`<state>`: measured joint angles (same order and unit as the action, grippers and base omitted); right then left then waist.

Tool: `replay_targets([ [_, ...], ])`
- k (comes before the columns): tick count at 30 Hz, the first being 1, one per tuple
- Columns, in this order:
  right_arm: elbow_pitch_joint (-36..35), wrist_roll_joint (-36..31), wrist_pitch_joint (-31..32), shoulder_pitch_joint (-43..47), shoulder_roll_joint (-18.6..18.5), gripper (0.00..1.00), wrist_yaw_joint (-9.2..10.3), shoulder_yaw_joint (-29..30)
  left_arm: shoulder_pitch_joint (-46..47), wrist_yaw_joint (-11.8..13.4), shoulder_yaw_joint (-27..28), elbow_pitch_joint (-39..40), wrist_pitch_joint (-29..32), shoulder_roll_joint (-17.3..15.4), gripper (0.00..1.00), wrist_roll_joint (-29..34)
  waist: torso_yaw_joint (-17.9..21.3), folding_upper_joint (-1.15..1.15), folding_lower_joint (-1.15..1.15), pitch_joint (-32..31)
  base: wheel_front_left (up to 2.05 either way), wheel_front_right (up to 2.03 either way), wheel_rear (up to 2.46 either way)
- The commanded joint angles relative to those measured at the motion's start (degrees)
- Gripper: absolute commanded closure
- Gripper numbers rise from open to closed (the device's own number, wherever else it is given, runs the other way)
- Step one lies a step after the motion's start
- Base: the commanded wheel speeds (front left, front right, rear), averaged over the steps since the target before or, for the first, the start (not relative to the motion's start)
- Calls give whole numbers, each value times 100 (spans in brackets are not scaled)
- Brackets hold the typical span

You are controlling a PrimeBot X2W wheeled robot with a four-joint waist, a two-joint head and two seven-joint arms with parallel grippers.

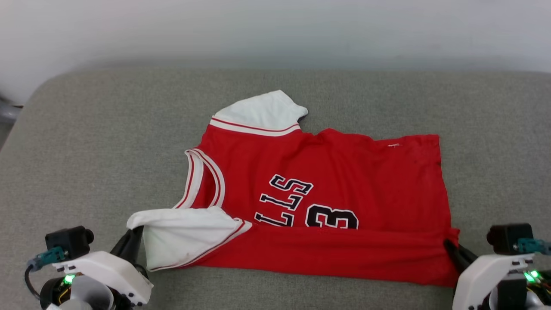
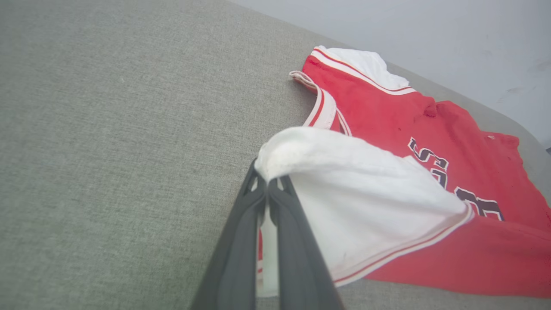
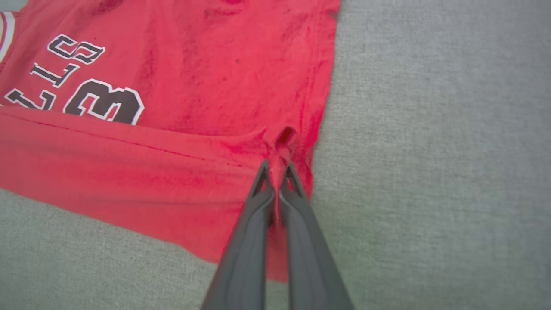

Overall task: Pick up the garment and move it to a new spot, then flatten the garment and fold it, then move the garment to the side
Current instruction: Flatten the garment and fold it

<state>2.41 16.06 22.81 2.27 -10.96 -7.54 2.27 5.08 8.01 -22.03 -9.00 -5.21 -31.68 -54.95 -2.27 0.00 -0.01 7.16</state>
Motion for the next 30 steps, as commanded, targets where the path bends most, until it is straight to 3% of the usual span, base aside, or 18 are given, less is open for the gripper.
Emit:
replay_targets([
  [1,98,5,-54,-236,-50,100,11,-62,217,-101,-34,-192,-35,72,100,37,72,0,1,233,0,0,0],
  [12,1023,78,-442,-675,-81,98,12,-419,803,-559,-246,-1306,274,337,100,-150,119,0,1,577,0,0,0],
  [13,1116,75,-497,-696,-80,88,11,-445,822,-599,-268,-1404,317,372,100,-183,119,0,1,579,0,0,0],
  [14,1201,76,-545,-727,-86,65,12,-471,847,-618,-287,-1482,369,407,99,-207,119,0,1,574,0,0,0],
  [15,1281,118,-599,-765,-74,26,11,-483,881,-645,-296,-1556,383,426,78,-214,116,0,1,564,0,0,0],
  [16,1324,103,-699,-796,-78,0,12,-505,920,-654,-280,-1620,339,455,51,-219,109,0,1,545,0,0,0],
  [17,1360,102,-814,-823,-79,0,12,-503,945,-666,-272,-1663,324,467,22,-226,100,0,1,519,0,0,0],
  [18,1405,140,-938,-825,-50,0,12,-467,966,-649,-259,-1728,294,455,0,-208,91,0,1,478,0,0,0],
  [24,1494,170,-2004,-936,89,0,10,-306,1047,-686,-188,-1999,219,391,0,-245,70,0,1,165,0,0,0],
  [30,1478,-91,-2679,-773,276,0,10,-57,1076,-656,-158,-1990,270,238,0,-222,59,0,1,-187,0,0,0],
])
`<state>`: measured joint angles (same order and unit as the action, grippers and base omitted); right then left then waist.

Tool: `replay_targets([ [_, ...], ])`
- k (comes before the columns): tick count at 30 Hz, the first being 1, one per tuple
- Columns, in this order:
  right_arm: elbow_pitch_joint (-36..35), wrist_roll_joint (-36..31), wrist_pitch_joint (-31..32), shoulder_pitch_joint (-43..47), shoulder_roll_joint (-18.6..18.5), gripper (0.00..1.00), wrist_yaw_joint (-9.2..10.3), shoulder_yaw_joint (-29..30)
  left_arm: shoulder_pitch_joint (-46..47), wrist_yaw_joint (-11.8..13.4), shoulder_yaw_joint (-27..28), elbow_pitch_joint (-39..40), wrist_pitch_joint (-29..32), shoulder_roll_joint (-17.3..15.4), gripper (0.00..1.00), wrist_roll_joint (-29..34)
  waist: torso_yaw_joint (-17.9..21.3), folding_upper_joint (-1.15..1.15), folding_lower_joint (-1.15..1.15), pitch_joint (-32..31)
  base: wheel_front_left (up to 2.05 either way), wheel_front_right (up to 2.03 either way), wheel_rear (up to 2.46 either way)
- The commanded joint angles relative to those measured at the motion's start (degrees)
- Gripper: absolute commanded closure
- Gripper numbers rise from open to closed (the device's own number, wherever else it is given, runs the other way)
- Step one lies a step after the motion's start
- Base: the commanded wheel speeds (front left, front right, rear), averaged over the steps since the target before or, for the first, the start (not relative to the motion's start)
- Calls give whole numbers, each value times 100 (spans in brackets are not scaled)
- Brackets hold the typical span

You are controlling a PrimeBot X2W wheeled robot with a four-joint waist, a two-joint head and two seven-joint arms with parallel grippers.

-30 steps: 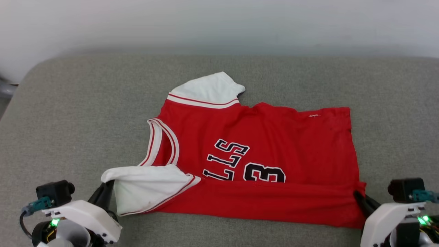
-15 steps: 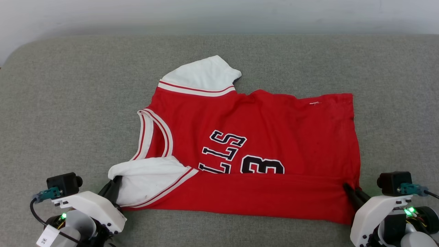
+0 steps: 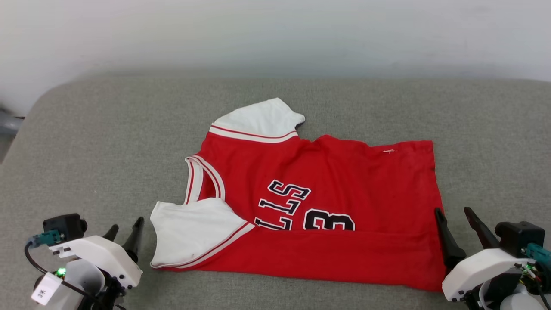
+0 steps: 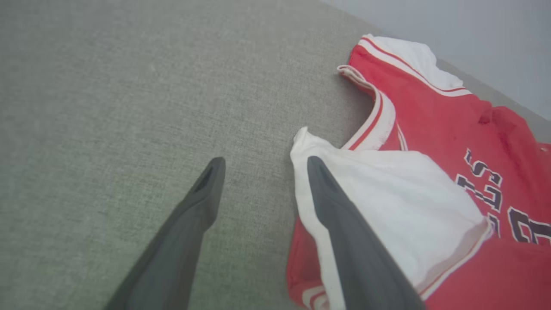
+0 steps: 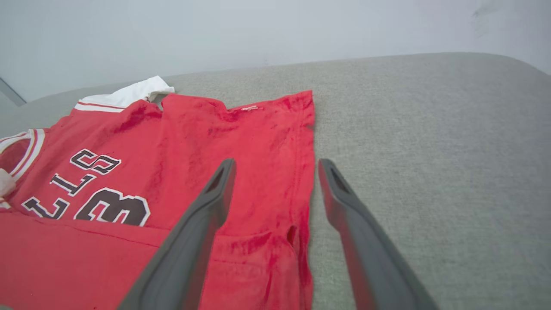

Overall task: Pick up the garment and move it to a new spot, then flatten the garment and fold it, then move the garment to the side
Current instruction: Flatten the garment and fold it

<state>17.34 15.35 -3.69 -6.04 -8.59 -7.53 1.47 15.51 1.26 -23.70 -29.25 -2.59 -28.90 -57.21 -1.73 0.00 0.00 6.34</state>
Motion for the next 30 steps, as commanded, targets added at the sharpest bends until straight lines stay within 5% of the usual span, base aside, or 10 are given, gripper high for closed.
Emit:
replay_targets([
  [1,-64,-66,-79,93,79,0,9,64,6,66,20,116,30,-77,0,14,17,0,0,-156,0,0,0],
  [5,-370,-197,-99,275,229,0,8,220,-94,154,14,558,463,-351,0,-75,53,0,0,-265,0,0,0],
  [15,-1041,-318,184,586,485,0,8,309,-382,633,-126,1979,2622,-1192,0,-759,216,0,0,-130,0,0,0],
  [22,-1207,-330,253,432,554,0,8,243,-431,934,-199,2072,3254,-1202,0,-1082,389,0,0,213,0,0,0],
  [30,-1153,-287,289,295,570,0,8,314,-340,727,-452,1623,3462,-843,0,-1176,526,0,0,545,0,0,0],
])
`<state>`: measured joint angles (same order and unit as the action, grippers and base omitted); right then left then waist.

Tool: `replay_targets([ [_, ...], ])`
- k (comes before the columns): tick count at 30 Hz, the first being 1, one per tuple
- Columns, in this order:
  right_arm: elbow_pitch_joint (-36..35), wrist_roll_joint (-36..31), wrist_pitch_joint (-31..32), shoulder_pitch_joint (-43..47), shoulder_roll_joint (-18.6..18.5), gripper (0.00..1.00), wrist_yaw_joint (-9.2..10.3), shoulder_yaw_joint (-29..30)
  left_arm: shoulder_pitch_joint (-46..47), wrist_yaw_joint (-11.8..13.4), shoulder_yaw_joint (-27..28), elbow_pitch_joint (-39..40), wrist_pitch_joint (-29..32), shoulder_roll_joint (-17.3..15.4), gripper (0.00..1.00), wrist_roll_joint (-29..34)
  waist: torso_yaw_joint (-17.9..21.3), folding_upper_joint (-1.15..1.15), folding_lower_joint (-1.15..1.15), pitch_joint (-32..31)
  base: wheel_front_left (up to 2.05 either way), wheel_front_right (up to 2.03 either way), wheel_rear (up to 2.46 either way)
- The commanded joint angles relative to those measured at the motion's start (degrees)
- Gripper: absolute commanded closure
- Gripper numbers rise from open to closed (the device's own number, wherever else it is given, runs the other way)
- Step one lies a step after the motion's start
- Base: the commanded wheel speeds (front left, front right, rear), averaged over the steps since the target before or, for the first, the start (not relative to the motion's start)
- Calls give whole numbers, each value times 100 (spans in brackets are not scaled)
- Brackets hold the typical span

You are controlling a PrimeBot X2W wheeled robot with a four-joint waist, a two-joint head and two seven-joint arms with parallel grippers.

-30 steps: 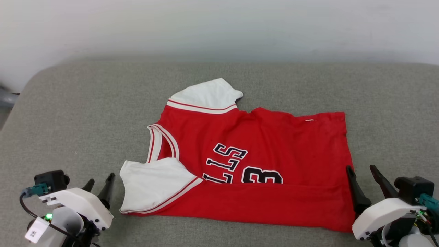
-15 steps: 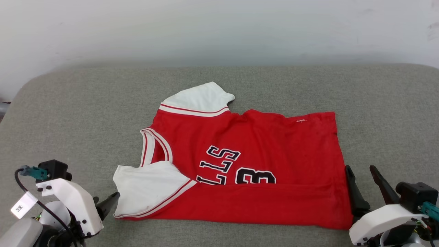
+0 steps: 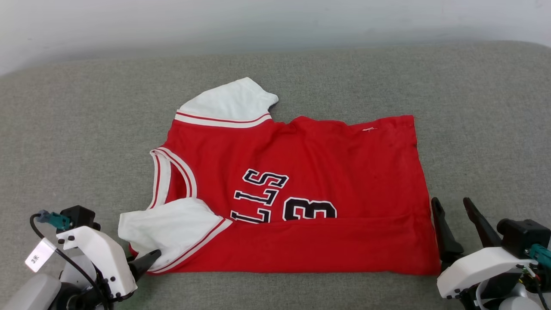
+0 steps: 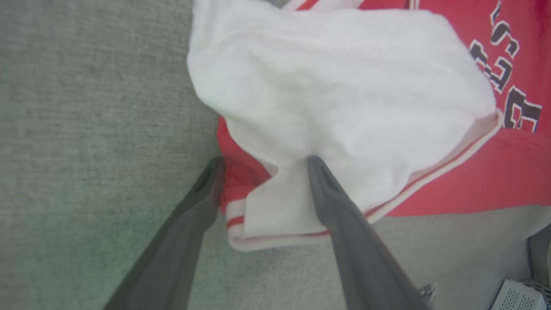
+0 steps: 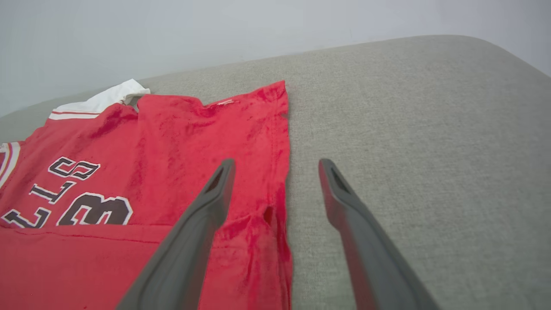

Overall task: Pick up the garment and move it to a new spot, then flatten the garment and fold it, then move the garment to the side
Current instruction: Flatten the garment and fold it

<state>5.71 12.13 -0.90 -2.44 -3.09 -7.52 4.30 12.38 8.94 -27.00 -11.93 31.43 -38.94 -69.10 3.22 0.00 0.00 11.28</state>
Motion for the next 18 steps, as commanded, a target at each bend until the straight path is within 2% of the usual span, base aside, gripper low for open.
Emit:
replay_targets([
  [1,27,42,18,-68,23,0,7,47,-12,-90,-173,-140,63,214,11,28,33,0,0,67,0,0,0],
  [2,31,48,26,-72,24,0,7,77,10,-140,-218,-170,55,243,54,58,33,0,0,78,0,0,0],
  [3,45,49,54,-74,25,0,7,121,36,-183,-254,-190,27,274,67,89,31,0,0,82,0,0,0],
  [4,50,50,79,-80,26,0,7,159,63,-228,-271,-202,2,311,100,102,29,0,0,80,0,0,0],
  [6,42,52,168,-91,25,0,7,236,97,-282,-305,-196,-73,332,100,172,18,0,0,42,0,0,0],
  [12,-103,369,735,-58,-138,0,7,367,130,-287,-240,6,-348,121,100,428,-76,0,0,-180,0,0,0],
  [14,-154,527,1188,6,-276,0,7,338,133,-247,-207,126,-433,66,100,497,-119,0,0,-244,0,0,0],
  [18,-278,819,2489,144,-682,0,6,185,113,-174,-144,421,-537,-18,100,584,-187,0,0,-323,0,0,0],
])
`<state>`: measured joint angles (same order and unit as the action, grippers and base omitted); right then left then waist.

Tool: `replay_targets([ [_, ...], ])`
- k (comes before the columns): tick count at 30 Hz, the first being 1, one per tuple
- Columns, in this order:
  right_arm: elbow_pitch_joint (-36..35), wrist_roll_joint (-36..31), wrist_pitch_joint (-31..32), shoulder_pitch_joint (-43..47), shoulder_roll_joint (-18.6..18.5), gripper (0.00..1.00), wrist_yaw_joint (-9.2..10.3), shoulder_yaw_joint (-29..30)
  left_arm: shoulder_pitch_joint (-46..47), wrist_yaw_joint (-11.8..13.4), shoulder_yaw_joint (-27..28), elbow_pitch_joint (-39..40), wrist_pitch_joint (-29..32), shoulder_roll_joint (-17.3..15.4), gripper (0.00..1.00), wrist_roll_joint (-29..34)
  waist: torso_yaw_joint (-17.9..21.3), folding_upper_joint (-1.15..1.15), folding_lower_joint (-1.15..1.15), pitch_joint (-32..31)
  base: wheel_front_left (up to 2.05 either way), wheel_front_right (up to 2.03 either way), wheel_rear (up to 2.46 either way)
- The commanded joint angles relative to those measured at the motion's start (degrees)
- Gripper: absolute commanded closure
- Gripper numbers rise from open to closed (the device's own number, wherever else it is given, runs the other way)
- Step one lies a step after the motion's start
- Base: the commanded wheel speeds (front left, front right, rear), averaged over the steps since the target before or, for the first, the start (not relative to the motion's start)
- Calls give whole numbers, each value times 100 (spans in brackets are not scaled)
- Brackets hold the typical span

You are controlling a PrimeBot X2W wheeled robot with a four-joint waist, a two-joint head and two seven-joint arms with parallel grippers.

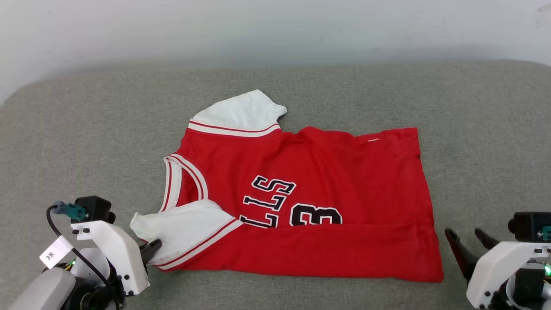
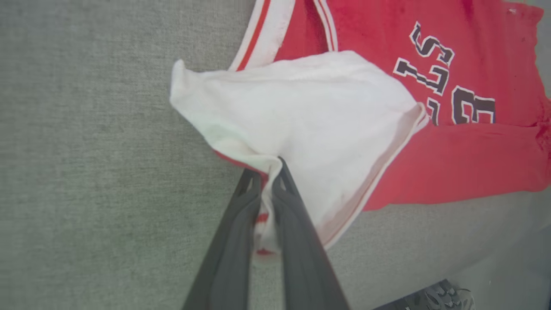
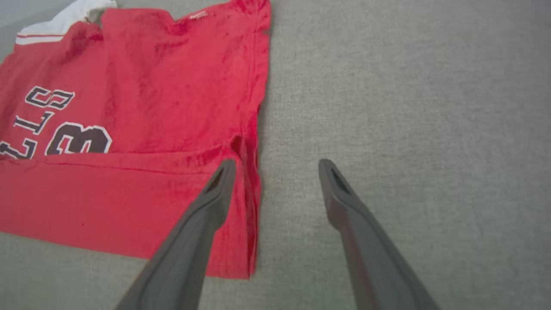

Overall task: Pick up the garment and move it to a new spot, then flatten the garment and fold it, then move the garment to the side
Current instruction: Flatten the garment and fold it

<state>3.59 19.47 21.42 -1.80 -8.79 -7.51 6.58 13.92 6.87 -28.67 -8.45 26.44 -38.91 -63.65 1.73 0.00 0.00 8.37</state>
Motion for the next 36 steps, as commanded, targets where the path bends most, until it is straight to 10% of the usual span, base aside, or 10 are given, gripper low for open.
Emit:
replay_targets([
  [1,-118,157,576,92,-197,0,5,-87,-44,57,35,152,-50,-50,100,48,-57,0,0,-37,0,0,0],
  [18,233,604,2221,55,-346,0,4,-870,124,36,47,489,-119,10,100,71,-271,0,0,485,0,0,0],
  [19,340,625,2194,29,-324,58,4,-900,117,22,45,465,-145,29,100,67,-271,0,0,477,0,0,0],
  [20,340,625,2194,29,-324,58,4,-900,117,22,45,465,-145,29,100,67,-271,0,0,477,0,0,0],
  [22,468,678,2146,-10,-312,100,2,-997,62,20,36,435,-174,43,100,64,-264,0,0,459,0,0,0],
  [36,191,928,1865,89,-840,100,5,-1100,-567,76,-41,605,-325,-9,100,4,-287,0,0,-474,0,0,0],
])
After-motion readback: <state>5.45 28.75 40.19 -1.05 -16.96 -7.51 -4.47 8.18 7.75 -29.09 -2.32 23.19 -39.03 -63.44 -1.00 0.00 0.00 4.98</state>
